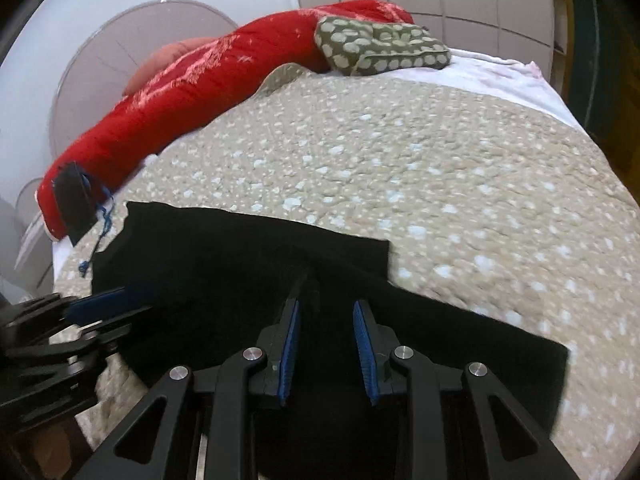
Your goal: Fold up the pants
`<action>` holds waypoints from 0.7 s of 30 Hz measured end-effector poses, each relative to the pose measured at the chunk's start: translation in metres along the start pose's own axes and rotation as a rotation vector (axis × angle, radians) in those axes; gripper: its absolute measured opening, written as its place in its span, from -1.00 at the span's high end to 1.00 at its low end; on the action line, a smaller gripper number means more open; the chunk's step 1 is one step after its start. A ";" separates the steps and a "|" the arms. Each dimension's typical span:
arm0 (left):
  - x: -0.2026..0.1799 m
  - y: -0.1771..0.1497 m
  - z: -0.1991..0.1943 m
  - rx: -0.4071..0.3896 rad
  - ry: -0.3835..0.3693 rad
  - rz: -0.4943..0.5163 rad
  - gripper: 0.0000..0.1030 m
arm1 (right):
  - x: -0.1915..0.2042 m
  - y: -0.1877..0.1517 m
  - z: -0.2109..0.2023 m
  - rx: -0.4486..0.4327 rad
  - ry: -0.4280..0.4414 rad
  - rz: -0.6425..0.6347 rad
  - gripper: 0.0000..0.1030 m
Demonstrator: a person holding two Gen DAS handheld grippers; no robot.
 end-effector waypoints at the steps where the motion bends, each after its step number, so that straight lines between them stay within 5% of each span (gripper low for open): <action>1: 0.003 0.000 0.000 0.002 0.005 -0.007 0.21 | 0.003 0.001 0.002 -0.001 -0.005 -0.009 0.48; 5: 0.012 -0.001 -0.001 0.003 0.009 -0.038 0.00 | 0.012 0.004 -0.015 0.007 0.003 -0.046 0.49; 9: 0.017 0.001 -0.004 -0.008 0.008 -0.055 0.00 | 0.013 -0.009 -0.042 -0.031 0.031 -0.043 0.49; 13: 0.019 0.000 -0.005 -0.004 0.003 -0.069 0.00 | 0.015 -0.037 -0.017 0.064 0.038 -0.051 0.48; 21: 0.015 -0.001 -0.013 -0.017 0.000 -0.049 0.00 | 0.023 -0.025 -0.044 0.004 0.053 -0.052 0.48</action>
Point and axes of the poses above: each gripper's, at about its wrist camera, not at the fingertips, and z roughly the way its jaws point, x to its left, y to its top, the point moved 3 cm from there along z, roughly the way its jaws point, and after that the axes turned 1 degree about -z, right-handed, at the moved point
